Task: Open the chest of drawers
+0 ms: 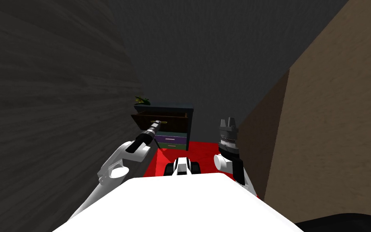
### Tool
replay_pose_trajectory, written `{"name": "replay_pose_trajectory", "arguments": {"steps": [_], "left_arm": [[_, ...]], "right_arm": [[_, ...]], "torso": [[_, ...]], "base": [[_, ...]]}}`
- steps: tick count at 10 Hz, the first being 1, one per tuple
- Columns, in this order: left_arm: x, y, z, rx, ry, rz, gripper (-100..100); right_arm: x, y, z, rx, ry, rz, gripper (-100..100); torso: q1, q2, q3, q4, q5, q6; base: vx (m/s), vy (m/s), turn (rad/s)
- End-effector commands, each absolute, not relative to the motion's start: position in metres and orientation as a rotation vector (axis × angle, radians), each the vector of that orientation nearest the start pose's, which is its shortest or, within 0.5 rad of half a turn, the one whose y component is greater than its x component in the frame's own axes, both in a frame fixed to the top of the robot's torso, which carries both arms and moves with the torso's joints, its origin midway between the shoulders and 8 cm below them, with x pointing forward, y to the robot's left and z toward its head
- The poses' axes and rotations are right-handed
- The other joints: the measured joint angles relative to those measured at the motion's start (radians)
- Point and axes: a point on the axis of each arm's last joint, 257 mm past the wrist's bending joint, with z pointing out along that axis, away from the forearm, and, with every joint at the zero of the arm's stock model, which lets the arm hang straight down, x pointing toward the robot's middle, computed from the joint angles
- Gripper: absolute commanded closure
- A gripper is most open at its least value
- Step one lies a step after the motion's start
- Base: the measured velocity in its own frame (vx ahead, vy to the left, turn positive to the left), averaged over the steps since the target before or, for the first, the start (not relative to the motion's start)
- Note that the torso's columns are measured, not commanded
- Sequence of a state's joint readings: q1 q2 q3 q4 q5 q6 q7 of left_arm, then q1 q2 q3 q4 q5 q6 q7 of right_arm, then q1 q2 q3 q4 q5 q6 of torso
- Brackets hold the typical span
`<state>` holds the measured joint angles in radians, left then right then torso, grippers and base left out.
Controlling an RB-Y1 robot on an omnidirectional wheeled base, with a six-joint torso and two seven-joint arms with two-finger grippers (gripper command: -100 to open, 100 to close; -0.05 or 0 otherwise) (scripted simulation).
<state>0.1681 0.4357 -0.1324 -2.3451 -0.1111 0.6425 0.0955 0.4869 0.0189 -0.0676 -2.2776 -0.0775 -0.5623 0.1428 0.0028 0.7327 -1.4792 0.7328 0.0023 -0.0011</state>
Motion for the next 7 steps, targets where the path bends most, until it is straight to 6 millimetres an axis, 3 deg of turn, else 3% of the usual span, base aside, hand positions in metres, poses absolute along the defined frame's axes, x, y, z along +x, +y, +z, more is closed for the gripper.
{"name": "replay_pose_trajectory", "arguments": {"steps": [1, 2, 7], "left_arm": [[0.462, 0.239, -0.102, -0.912, 1.485, -0.918, 100], [0.457, 0.239, -0.090, -0.912, 1.482, -0.916, -100], [0.441, 0.235, -0.066, -0.907, 1.482, -0.920, -100]], "right_arm": [[0.327, -0.310, 0.040, 0.604, 0.530, 1.165, 0], [0.327, -0.310, 0.040, 0.604, 0.530, 1.165, 0], [0.327, -0.310, 0.040, 0.604, 0.530, 1.165, 0]], "torso": [[0.000, 0.003, 0.002, 0.003, -0.001, 0.001], [-0.001, 0.005, 0.003, 0.005, -0.001, 0.001], [-0.003, 0.005, 0.003, 0.005, -0.002, 0.001]], "base": [[-0.173, 0.032, 0.032], [-0.047, 0.016, 0.015], [0.057, 0.001, 0.006]]}}
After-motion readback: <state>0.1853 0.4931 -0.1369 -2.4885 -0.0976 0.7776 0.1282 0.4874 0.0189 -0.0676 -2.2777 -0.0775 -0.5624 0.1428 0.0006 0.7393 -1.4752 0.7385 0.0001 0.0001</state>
